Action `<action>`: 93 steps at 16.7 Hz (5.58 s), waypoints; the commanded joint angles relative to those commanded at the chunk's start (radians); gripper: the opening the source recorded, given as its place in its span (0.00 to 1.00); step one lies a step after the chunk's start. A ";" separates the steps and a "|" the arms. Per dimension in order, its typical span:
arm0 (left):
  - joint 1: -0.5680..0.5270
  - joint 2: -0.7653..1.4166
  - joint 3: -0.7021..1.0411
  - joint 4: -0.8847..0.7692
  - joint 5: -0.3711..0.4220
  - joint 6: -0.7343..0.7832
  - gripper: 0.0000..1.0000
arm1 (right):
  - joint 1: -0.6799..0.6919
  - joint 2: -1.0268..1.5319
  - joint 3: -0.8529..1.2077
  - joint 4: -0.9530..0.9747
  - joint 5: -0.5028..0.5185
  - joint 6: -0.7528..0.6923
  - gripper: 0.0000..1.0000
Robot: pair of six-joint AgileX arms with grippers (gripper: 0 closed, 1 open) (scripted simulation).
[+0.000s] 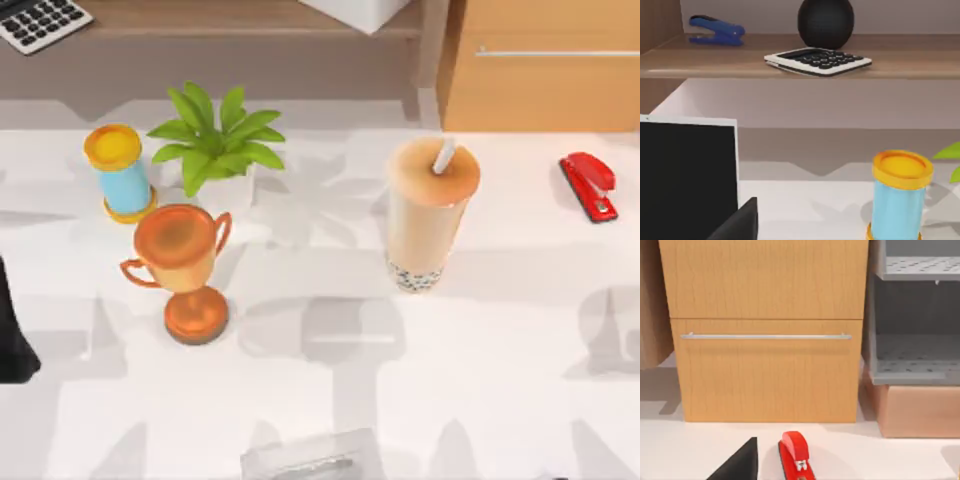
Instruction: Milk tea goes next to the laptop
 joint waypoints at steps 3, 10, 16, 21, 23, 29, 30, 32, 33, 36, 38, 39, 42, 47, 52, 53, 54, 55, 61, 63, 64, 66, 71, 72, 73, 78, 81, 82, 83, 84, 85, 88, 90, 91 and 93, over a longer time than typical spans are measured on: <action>-0.004 0.006 0.002 0.003 -0.003 0.000 1.00 | 0.000 0.000 0.000 0.000 0.000 0.000 1.00; -0.158 0.305 0.092 0.141 -0.141 0.012 1.00 | 0.000 0.000 0.000 0.000 0.000 0.000 1.00; -0.364 0.714 0.246 0.364 -0.353 0.020 1.00 | 0.000 0.000 0.000 0.000 0.000 0.000 1.00; -0.532 1.010 0.401 0.573 -0.517 0.013 1.00 | 0.000 0.000 0.000 0.000 0.000 0.000 1.00; -0.594 1.109 0.461 0.653 -0.574 0.010 1.00 | 0.000 0.000 0.000 0.000 0.000 0.000 1.00; -0.773 1.404 0.627 0.876 -0.741 0.001 1.00 | 0.000 0.000 0.000 0.000 0.000 0.000 1.00; -0.805 1.465 0.656 0.915 -0.774 0.001 1.00 | 0.000 0.000 0.000 0.000 0.000 0.000 1.00; -0.876 1.597 0.715 0.997 -0.845 0.000 1.00 | 0.000 0.000 0.000 0.000 0.000 0.000 1.00; -0.913 1.667 0.744 1.039 -0.881 0.001 1.00 | 0.000 0.000 0.000 0.000 0.000 0.000 1.00; -1.025 1.877 0.824 1.154 -0.986 0.007 1.00 | 0.000 0.000 0.000 0.000 0.000 0.000 1.00; -1.092 2.006 0.868 1.219 -1.047 0.013 1.00 | 0.000 0.000 0.000 0.000 0.000 0.000 1.00; -1.123 2.065 0.887 1.248 -1.075 0.016 1.00 | 0.000 0.000 0.000 0.000 0.000 0.000 1.00; -1.195 2.200 0.934 1.318 -1.141 0.023 1.00 | 0.000 0.000 0.000 0.000 0.000 0.000 1.00; -1.242 2.297 0.966 1.365 -1.189 0.026 1.00 | 0.000 0.000 0.000 0.000 0.000 0.000 1.00; -1.237 2.294 0.963 1.363 -1.188 0.026 1.00 | 0.000 0.000 0.000 0.000 0.000 0.000 1.00; -1.235 2.295 0.965 1.362 -1.185 0.025 1.00 | 0.000 0.000 0.000 0.000 0.000 0.000 1.00; -1.228 2.297 0.973 1.358 -1.176 0.025 1.00 | 0.000 0.000 0.000 0.000 0.000 0.000 1.00; -1.215 2.301 0.986 1.348 -1.162 0.025 1.00 | 0.000 0.000 0.000 0.000 0.000 0.000 1.00; -1.088 2.348 1.115 1.259 -1.035 0.017 1.00 | 0.000 0.000 0.000 0.000 0.000 0.000 1.00; -1.065 2.363 1.135 1.249 -1.011 0.013 1.00 | 0.000 0.000 0.000 0.000 0.000 0.000 1.00; -1.064 2.363 1.135 1.249 -1.010 0.013 1.00 | 0.000 0.000 0.000 0.000 0.000 0.000 1.00; -1.064 2.363 1.135 1.249 -1.010 0.013 1.00 | 0.000 0.000 0.000 0.000 0.000 0.000 1.00; -1.064 2.363 1.135 1.249 -1.010 0.013 0.62 | 0.000 0.000 0.000 0.000 0.000 0.000 1.00; -1.064 2.363 1.135 1.249 -1.010 0.013 0.55 | 0.000 0.000 0.000 0.000 0.000 0.000 1.00; -1.064 2.363 1.135 1.249 -1.010 0.013 0.47 | 0.000 0.000 0.000 0.000 0.000 0.000 1.00; -1.064 2.363 1.135 1.249 -1.010 0.013 0.10 | 0.000 0.000 0.000 0.000 0.000 0.000 1.00; -1.064 2.363 1.135 1.249 -1.010 0.013 0.00 | 0.000 0.000 0.000 0.000 0.000 0.000 1.00; -1.064 2.363 1.135 1.249 -1.010 0.013 0.00 | 0.000 0.000 0.000 0.000 0.000 0.000 1.00; -1.064 2.363 1.135 1.249 -1.010 0.013 0.00 | 0.000 0.000 0.000 0.000 0.000 0.000 1.00; -1.064 2.363 1.135 1.249 -1.010 0.013 0.00 | 0.000 0.000 0.000 0.000 0.000 0.000 1.00; -1.064 2.363 1.135 1.249 -1.010 0.013 0.00 | 0.000 0.000 0.000 0.000 0.000 0.000 1.00; -1.067 2.362 1.134 1.249 -1.011 0.015 0.00 | 0.000 0.000 0.000 0.000 0.000 0.000 1.00; -1.067 2.354 1.134 1.243 -1.011 0.015 0.00 | 0.000 0.000 0.000 0.000 0.000 0.000 1.00; -1.067 2.349 1.133 1.239 -1.011 0.014 0.00 | 0.000 0.000 0.000 0.000 0.000 0.000 1.00; -1.067 2.340 1.132 1.230 -1.011 0.015 0.00 | 0.000 0.000 0.000 0.000 0.000 0.000 1.00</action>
